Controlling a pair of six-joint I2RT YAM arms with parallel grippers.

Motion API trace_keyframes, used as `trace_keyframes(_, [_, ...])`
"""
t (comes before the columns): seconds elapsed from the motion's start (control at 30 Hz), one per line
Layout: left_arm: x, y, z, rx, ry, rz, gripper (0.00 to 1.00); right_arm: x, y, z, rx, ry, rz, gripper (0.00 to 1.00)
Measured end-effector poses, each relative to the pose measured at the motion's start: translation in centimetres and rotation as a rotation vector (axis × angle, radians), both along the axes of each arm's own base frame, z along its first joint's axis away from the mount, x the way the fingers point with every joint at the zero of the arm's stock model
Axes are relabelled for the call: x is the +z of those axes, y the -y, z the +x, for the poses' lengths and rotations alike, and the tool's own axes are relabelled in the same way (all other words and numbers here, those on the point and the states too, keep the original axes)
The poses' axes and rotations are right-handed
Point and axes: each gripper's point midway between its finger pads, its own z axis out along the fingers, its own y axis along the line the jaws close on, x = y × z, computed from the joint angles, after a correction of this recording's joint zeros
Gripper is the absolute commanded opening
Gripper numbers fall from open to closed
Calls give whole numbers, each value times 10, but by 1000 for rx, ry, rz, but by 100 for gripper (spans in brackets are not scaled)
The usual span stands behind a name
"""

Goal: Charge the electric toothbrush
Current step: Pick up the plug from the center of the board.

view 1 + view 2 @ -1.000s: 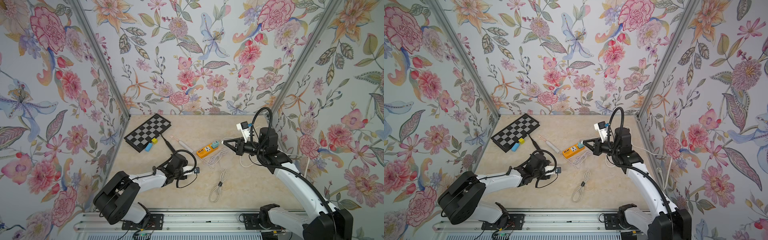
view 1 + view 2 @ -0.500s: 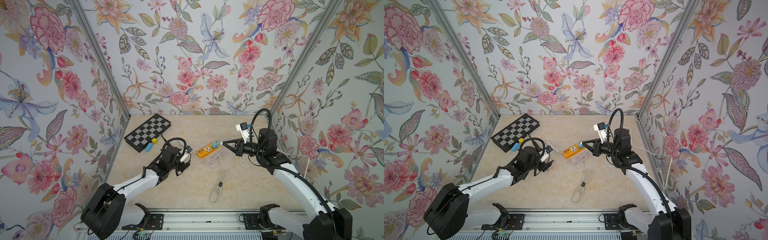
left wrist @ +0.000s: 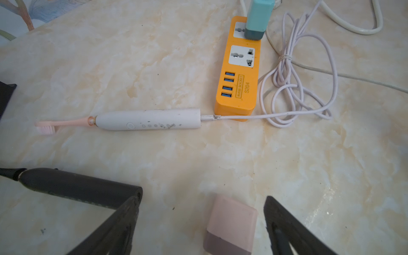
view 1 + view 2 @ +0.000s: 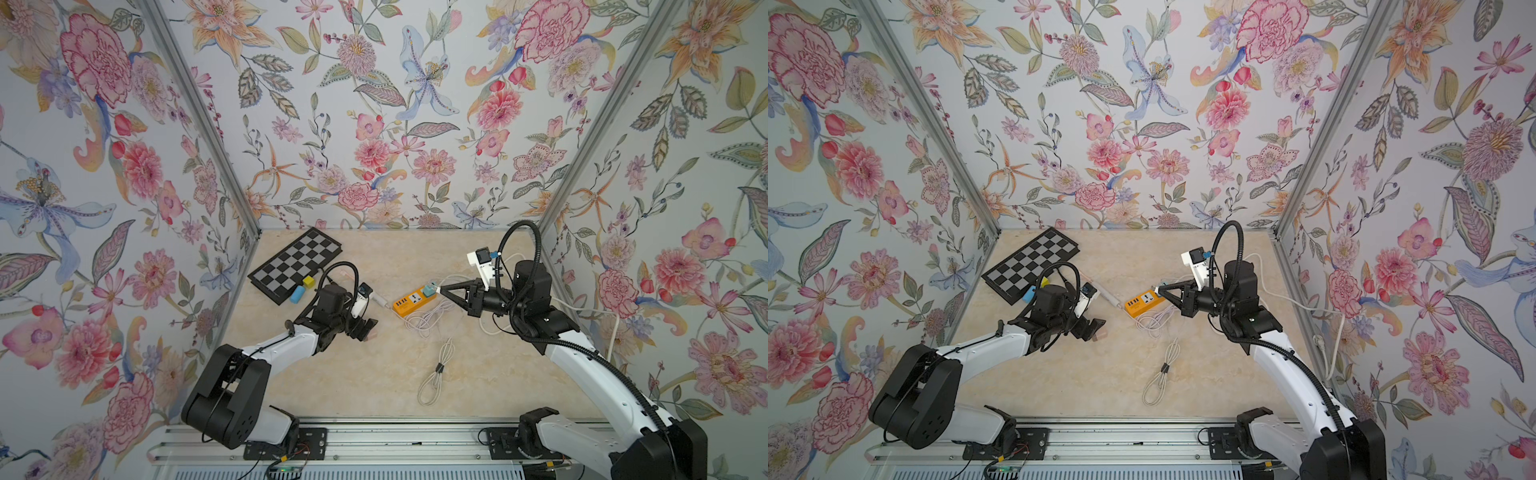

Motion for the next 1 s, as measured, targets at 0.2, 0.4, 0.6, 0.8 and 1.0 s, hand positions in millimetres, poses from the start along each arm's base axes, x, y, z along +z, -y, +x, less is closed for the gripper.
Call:
trace_keyframes(0.2, [-35,-16,-23,140,-22,-95,91,0,-3,-4,15,2,3,6])
trace_keyframes(0.4, [-55,-11,-31,126,-33,-162,86,5,-7,-14,47,14,13,6])
trace_keyframes(0.6, [-62,-3,-29,91,-22,-183,66,7,-10,-19,59,19,17,6])
trace_keyframes(0.8, [-64,10,-34,32,-2,-121,53,5,-14,-22,73,15,15,6])
trace_keyframes(1.0, [-65,21,-35,-21,21,-72,13,-1,-16,-18,74,-8,7,6])
